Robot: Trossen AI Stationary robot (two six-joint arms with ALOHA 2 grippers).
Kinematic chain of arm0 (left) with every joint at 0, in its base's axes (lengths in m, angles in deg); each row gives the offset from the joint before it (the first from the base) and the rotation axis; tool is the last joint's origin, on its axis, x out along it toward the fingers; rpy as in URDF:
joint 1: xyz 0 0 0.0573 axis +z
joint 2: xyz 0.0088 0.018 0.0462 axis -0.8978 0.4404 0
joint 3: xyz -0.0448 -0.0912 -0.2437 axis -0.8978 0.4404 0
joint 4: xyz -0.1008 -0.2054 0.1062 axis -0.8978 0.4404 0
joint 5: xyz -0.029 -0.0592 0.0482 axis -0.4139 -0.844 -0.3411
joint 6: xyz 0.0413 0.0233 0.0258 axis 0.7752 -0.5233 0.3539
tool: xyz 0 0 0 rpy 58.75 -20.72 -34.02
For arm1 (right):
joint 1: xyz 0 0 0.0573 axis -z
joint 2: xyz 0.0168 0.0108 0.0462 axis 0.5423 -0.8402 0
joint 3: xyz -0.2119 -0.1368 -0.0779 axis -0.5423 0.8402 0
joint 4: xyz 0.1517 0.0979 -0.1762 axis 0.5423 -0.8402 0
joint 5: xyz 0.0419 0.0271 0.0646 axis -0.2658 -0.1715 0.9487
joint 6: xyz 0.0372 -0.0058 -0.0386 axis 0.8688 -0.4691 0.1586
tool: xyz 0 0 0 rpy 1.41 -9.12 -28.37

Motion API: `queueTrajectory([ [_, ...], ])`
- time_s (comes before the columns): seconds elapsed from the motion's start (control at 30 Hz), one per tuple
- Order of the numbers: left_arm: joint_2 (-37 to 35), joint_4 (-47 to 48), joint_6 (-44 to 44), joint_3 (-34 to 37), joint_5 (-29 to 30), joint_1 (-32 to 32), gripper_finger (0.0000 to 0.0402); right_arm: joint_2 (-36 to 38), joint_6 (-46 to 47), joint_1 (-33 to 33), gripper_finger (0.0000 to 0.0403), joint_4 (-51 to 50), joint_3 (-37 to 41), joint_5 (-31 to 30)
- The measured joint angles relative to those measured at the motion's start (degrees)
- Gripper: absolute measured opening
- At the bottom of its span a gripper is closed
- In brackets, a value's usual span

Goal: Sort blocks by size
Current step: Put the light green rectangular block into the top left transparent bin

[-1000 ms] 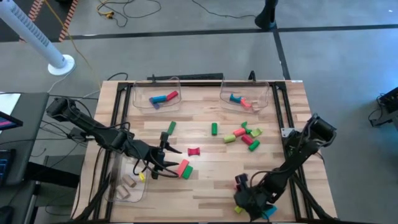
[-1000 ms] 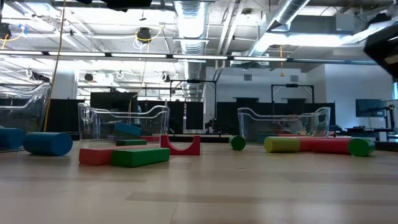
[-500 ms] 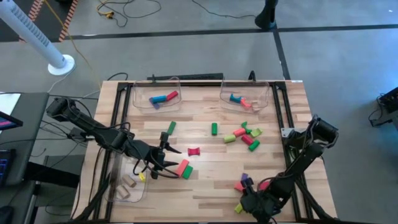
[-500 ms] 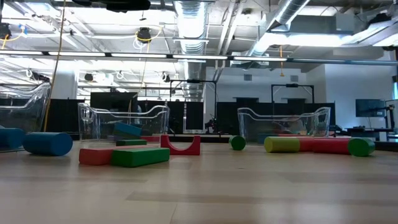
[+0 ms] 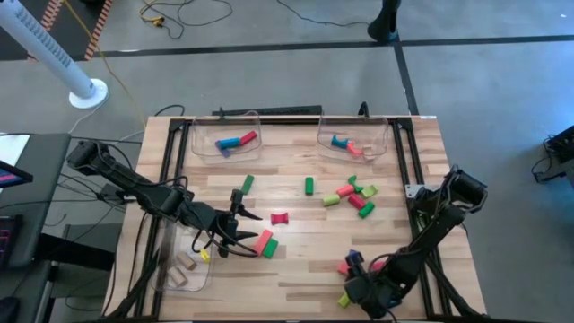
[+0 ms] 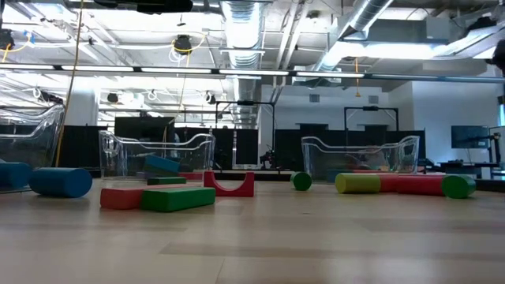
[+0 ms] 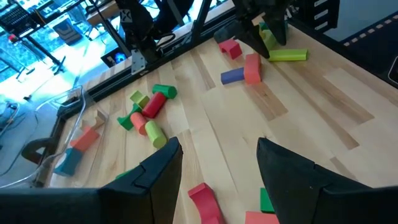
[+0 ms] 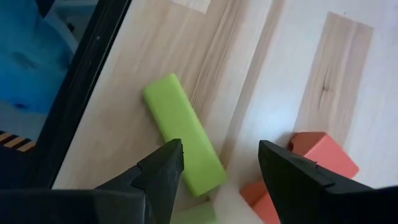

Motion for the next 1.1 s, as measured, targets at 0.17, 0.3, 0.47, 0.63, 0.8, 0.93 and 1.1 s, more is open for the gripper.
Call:
queueTrajectory([
  [0.17,0.00,0.42,-0.12,0.00,0.00,0.00,0.0202,-0.02,-0.07,0.00,0.0244,-0.85,0.00,0.00],
  [0.3,0.00,0.44,-0.52,0.00,-0.01,0.00,0.0202,-0.27,-0.13,0.00,0.0244,-1.10,0.00,0.00],
  [0.47,0.00,0.51,-1.07,0.00,-0.02,0.00,0.0202,-3.13,-1.60,-0.07,0.0244,0.11,-0.22,2.58],
  [0.63,0.00,0.56,-1.01,0.00,-0.02,0.00,0.0202,-4.89,-3.80,0.03,0.0244,-1.73,-2.53,2.60],
  [0.8,0.00,0.40,-0.94,0.00,-0.02,0.00,0.0202,-5.67,-4.52,0.39,0.0244,-3.19,-3.19,2.67],
  [0.93,0.00,0.40,-1.17,0.00,-0.02,-0.01,0.0202,-5.66,-4.60,0.52,0.0244,-2.16,-3.19,2.36],
  [1.1,0.00,0.39,-1.20,0.00,-0.02,-0.02,0.0202,-5.64,-4.57,1.25,0.0244,-0.78,-3.19,2.19],
])
